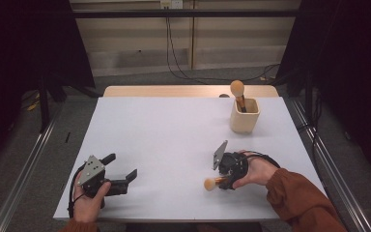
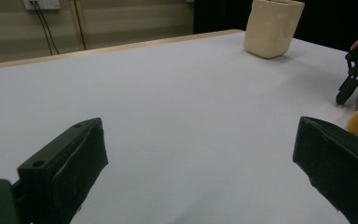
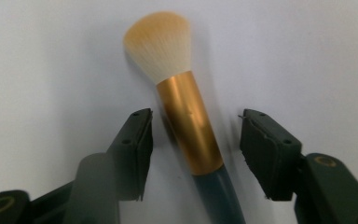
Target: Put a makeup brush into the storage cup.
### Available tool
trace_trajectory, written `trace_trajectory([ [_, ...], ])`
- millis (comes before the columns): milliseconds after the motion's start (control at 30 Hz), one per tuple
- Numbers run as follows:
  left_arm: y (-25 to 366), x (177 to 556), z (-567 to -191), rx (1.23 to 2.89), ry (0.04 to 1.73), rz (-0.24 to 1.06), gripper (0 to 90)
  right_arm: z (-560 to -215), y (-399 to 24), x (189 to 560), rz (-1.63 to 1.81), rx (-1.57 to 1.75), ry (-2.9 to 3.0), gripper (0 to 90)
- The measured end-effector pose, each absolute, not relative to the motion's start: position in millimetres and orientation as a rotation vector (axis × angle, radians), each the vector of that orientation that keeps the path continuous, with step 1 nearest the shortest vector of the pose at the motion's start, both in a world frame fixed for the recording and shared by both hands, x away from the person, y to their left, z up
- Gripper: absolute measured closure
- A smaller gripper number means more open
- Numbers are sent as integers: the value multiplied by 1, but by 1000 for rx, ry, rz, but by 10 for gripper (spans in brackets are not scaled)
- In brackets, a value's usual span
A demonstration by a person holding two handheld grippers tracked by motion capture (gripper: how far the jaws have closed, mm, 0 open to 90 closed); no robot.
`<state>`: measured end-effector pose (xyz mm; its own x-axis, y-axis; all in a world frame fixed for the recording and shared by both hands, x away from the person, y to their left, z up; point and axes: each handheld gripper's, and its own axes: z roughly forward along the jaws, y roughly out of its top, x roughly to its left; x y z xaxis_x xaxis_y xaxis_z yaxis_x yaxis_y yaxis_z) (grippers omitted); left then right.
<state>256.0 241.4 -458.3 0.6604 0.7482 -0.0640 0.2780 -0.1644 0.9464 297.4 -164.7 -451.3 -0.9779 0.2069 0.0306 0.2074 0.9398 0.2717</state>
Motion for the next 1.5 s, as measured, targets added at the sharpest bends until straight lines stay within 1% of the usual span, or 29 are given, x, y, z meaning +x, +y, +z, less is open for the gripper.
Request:
trace_trajectory([
  [200,242,256,-458,1732,840,516,25,-450,-164,297,-422,-326,-3073,591],
  [267,242,256,-458,1734,838,518,25,-450,-164,299,-419,-340,-3067,647],
  [567,243,255,-458,1734,839,523,25,-449,-163,298,-399,-320,-3064,743],
  [1033,243,256,-458,1737,840,519,25,-445,-170,299,-441,-372,-3021,746],
  [1500,242,256,-458,1734,841,521,26,-425,-191,306,-685,-509,-3052,746],
])
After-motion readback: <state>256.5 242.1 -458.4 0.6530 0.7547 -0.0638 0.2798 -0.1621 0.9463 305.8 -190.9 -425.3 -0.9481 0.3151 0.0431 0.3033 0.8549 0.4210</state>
